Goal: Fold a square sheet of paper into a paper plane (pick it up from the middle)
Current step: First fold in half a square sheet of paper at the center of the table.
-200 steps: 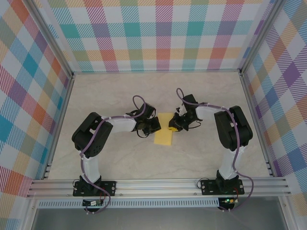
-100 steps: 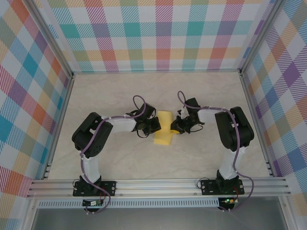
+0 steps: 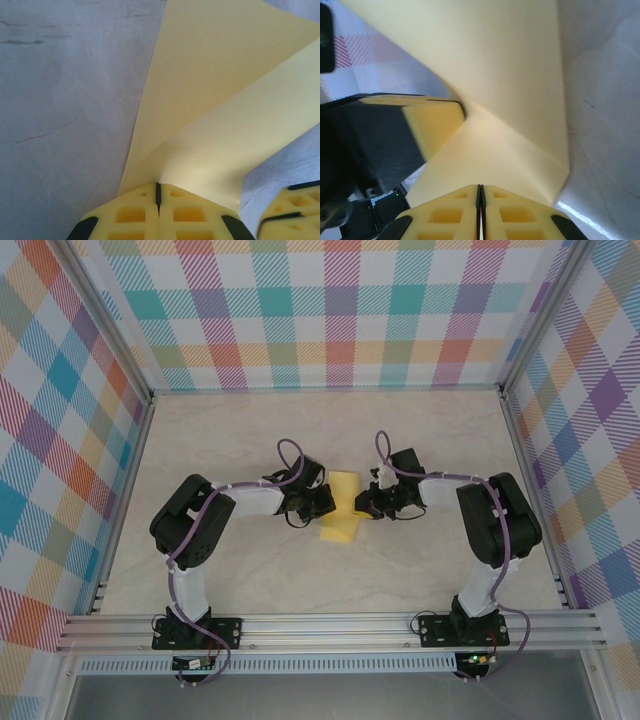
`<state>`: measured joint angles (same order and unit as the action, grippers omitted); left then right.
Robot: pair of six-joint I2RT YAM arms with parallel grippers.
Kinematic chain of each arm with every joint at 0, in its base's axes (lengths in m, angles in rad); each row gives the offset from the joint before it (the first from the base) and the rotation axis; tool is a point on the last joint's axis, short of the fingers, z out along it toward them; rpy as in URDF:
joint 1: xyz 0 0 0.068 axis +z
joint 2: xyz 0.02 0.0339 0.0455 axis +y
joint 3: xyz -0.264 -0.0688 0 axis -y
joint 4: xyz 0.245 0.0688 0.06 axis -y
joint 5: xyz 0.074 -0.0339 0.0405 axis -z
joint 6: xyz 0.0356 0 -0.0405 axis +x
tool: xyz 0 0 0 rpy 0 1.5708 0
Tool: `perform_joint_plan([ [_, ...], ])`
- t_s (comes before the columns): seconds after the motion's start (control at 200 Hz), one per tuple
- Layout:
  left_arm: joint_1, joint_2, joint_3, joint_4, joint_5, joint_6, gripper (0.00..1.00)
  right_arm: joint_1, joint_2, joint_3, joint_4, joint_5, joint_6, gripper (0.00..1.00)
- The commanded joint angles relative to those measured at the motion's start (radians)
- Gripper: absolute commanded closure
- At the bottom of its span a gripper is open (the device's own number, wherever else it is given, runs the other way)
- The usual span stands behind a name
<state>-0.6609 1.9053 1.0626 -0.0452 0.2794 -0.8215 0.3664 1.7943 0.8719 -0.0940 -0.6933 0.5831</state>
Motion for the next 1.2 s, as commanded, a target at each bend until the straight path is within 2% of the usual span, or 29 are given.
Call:
perform_joint_plan([
  [0.0,-0.017,0.029,-0.027,-0.018,0.003,0.010,1.00,0.002,0.039,-0.028,0.025,-0.013,-0.023,0.90],
  [0.24,-0.017,0.029,-0.031,-0.012,0.004,0.005,1.00,0.002,0.053,-0.075,0.017,0.047,-0.083,0.89],
  [0.505,-0.017,0.029,-0.035,-0.012,0.004,0.008,1.00,0.003,-0.072,-0.101,0.117,-0.075,-0.031,0.89],
  [0.715,-0.017,0.028,-0.035,-0.012,0.004,0.007,1.00,0.018,-0.056,-0.123,0.162,-0.105,-0.011,0.90],
  [1.195,-0.017,0.030,-0.035,-0.015,0.007,0.007,1.00,0.035,0.005,-0.166,0.123,-0.025,-0.078,0.89],
])
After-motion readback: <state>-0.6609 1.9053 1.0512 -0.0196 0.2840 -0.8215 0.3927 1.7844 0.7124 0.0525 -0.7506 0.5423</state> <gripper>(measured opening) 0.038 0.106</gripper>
